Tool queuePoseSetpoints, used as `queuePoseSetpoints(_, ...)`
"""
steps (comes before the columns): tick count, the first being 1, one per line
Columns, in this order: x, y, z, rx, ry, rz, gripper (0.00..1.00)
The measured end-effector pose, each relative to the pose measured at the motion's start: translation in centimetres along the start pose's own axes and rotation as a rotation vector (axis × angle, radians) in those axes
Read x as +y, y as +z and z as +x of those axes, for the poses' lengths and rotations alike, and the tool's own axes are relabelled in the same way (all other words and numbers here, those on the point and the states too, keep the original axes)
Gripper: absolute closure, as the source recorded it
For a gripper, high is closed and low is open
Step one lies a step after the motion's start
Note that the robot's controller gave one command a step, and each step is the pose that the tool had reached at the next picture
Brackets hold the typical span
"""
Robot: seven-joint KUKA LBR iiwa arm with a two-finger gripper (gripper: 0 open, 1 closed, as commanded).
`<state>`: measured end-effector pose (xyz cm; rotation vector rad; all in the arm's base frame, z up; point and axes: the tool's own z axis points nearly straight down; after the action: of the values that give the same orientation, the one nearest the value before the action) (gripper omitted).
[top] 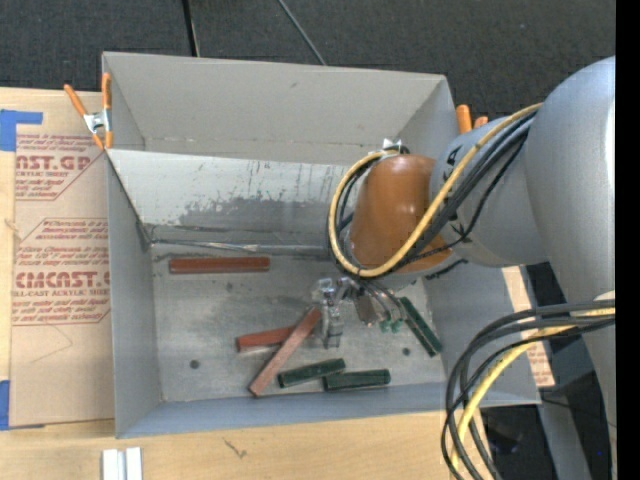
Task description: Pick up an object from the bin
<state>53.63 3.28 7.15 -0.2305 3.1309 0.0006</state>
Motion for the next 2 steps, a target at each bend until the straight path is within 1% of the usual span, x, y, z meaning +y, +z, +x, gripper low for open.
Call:
queuePoseSetpoints(1,0.0,0.0,0.0,0.000,0.000,0.000,1.00)
queuePoseSetpoints(2,3.8,0.1,-5.2,-0.006,0.068,0.000,0.00)
